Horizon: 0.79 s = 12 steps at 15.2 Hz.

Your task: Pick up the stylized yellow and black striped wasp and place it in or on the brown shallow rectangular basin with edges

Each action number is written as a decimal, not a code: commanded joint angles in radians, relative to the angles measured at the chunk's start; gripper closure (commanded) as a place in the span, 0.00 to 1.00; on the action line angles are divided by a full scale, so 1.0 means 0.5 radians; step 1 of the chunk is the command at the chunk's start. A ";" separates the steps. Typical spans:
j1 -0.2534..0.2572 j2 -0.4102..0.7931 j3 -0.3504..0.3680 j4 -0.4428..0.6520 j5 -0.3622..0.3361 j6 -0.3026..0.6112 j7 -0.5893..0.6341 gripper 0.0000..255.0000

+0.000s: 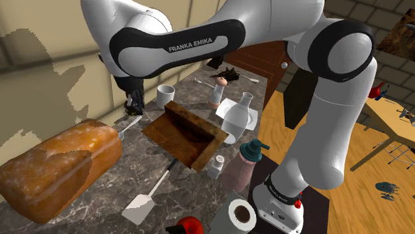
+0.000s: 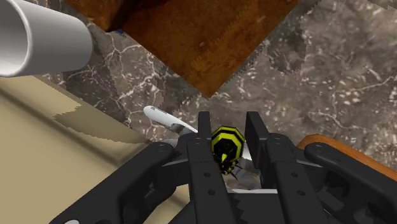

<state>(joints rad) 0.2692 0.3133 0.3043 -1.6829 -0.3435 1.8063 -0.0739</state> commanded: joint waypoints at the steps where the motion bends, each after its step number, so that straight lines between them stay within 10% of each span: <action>1: 0.003 -0.011 0.003 0.037 0.007 -0.047 -0.012 1.00; 6: 0.006 -0.037 0.008 0.126 0.022 -0.156 -0.043 1.00; 12: -0.100 -0.549 -0.004 -0.537 0.150 0.047 -0.131 1.00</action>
<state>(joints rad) 0.2281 0.0875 0.3048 -1.8857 -0.2806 1.8072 -0.1300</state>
